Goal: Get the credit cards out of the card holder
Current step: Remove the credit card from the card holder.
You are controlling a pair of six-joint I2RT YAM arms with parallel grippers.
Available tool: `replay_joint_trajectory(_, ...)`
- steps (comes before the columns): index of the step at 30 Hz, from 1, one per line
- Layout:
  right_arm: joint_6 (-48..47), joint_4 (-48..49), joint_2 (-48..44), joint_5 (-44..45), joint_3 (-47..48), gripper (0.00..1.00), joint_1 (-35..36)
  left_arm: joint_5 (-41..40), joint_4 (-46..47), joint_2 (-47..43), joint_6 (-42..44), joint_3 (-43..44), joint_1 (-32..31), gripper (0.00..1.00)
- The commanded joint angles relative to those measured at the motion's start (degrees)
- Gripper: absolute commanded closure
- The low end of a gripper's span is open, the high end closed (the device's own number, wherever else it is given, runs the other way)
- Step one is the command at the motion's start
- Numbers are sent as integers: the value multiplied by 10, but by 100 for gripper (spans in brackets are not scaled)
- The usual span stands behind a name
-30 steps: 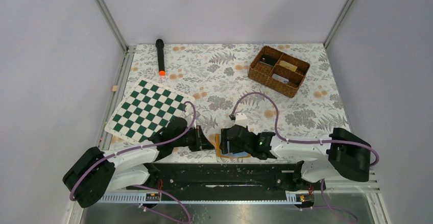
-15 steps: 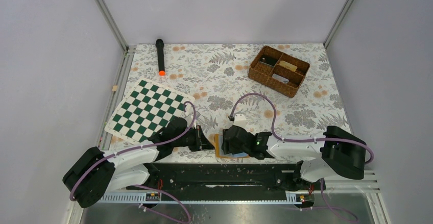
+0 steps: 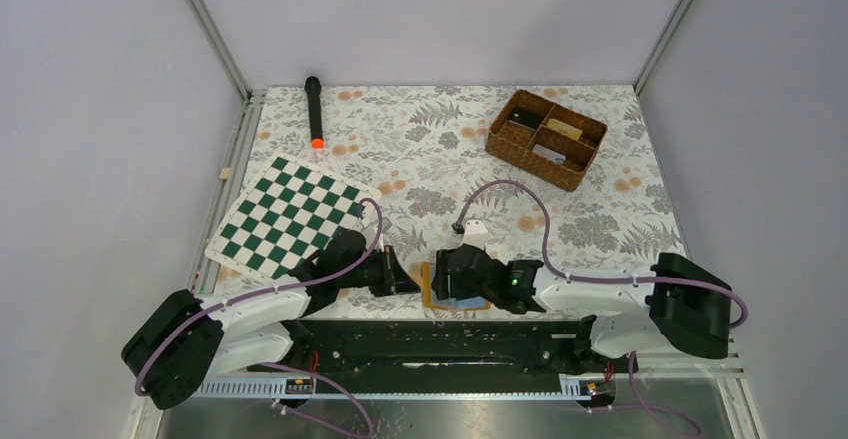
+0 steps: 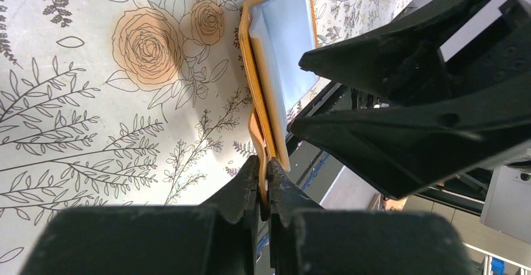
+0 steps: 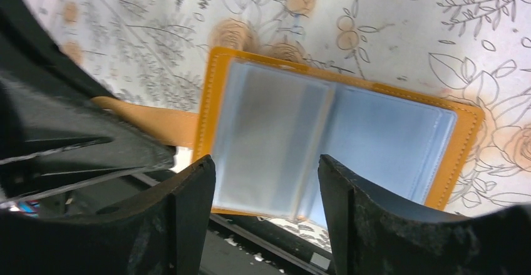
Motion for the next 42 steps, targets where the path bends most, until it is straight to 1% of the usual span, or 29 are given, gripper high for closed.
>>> replay_joint_trajectory(1, 13, 72, -28, -12, -18, 31, 3, -4, 20, -6, 1, 6, -2, 100)
replay_joint_trajectory(7, 21, 64, 15, -21, -7, 32, 3, -4, 23, -8, -2, 0, -3, 100)
replay_joint_trajectory(13, 27, 71, 26, -22, -11, 32, 3, -6, 24, -9, -3, -1, -3, 100)
replay_joint_trajectory(16, 22, 84, 21, -29, -14, 31, 3, -6, 25, -7, -3, -1, -4, 100)
replay_joint_trajectory(20, 22, 83, -13, -29, -19, 26, 3, -6, 26, -7, -3, -3, -3, 100)
replay_joint_trajectory(26, 29, 51, -56, 13, -32, 26, 2, -7, 26, -5, -3, -3, -3, 100)
replay_joint_trajectory(37, 42, 48, -24, 13, -33, 22, 2, -7, 25, -9, -3, -5, -3, 100)
replay_joint_trajectory(42, 42, 49, -24, 25, -37, 20, 2, -7, 24, -9, -2, -4, -3, 100)
